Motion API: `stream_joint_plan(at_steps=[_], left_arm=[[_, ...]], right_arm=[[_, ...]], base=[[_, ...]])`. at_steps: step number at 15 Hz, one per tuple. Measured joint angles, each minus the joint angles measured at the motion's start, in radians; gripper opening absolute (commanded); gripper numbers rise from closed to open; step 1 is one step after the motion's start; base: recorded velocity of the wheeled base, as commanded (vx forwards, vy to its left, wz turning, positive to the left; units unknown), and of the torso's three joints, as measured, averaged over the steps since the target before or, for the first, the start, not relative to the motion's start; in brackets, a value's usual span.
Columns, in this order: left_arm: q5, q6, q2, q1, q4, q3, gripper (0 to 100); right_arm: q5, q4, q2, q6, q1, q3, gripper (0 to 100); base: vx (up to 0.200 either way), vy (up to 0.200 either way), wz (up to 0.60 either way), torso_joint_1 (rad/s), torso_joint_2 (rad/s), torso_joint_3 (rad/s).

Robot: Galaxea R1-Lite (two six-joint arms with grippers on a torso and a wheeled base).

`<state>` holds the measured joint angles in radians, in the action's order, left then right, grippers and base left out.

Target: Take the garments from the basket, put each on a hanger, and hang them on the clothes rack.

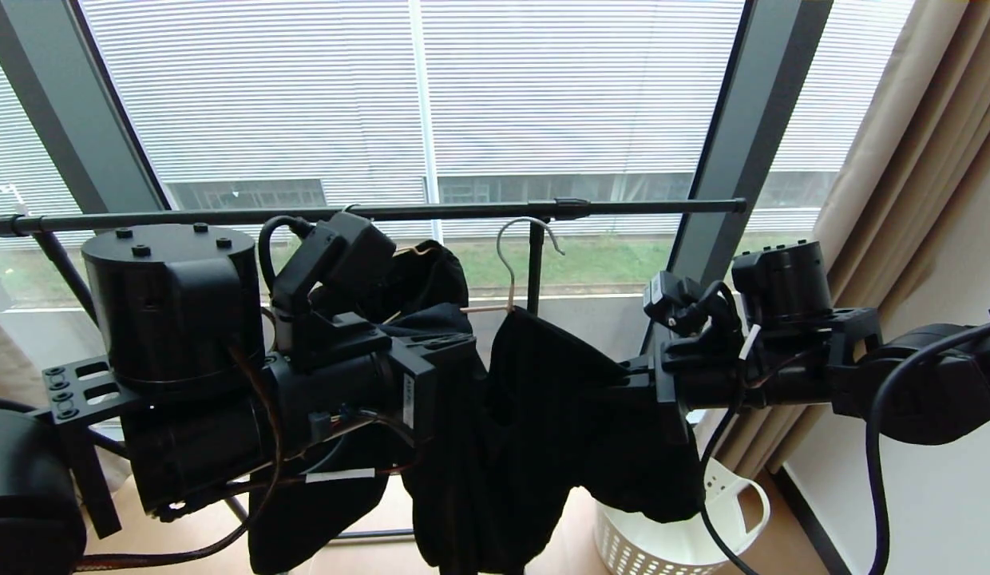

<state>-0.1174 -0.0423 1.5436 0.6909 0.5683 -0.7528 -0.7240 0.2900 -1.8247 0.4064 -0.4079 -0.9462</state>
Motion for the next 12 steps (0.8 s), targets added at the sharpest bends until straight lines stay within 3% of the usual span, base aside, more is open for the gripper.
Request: stream_joint_plan(at_steps=[2,6,7,10,12], left_arm=[[0.003,0.0,0.005,0.023,-0.031,-0.041,0],[0.031,0.0,0.016,0.052,-0.062,-0.079,0],[0.031,0.0,0.017,0.053,-0.062,-0.079,100],[0.033,0.0,0.019,0.054,-0.064,-0.079,100],[0.033,0.0,0.019,0.055,-0.064,-0.073,100]], right_arm=[[0.0,0.067,-0.001,-0.003,-0.006,0.03,0],[0.0,0.085,-0.003,-0.008,-0.014,0.051,0],[-0.002,0.085,-0.002,-0.008,-0.013,0.052,0],[-0.036,0.091,0.001,-0.008,-0.01,0.06,0],[-0.039,0.161,0.001,-0.008,-0.009,0.079,0]], base=[[0.0,0.0,0.0,0.0,0.0,0.0],[0.0,0.0,0.0,0.0,0.0,0.0],[0.0,0.0,0.0,0.0,0.0,0.0],[0.0,0.0,0.0,0.0,0.0,0.0],[0.0,0.0,0.0,0.0,0.0,0.0]])
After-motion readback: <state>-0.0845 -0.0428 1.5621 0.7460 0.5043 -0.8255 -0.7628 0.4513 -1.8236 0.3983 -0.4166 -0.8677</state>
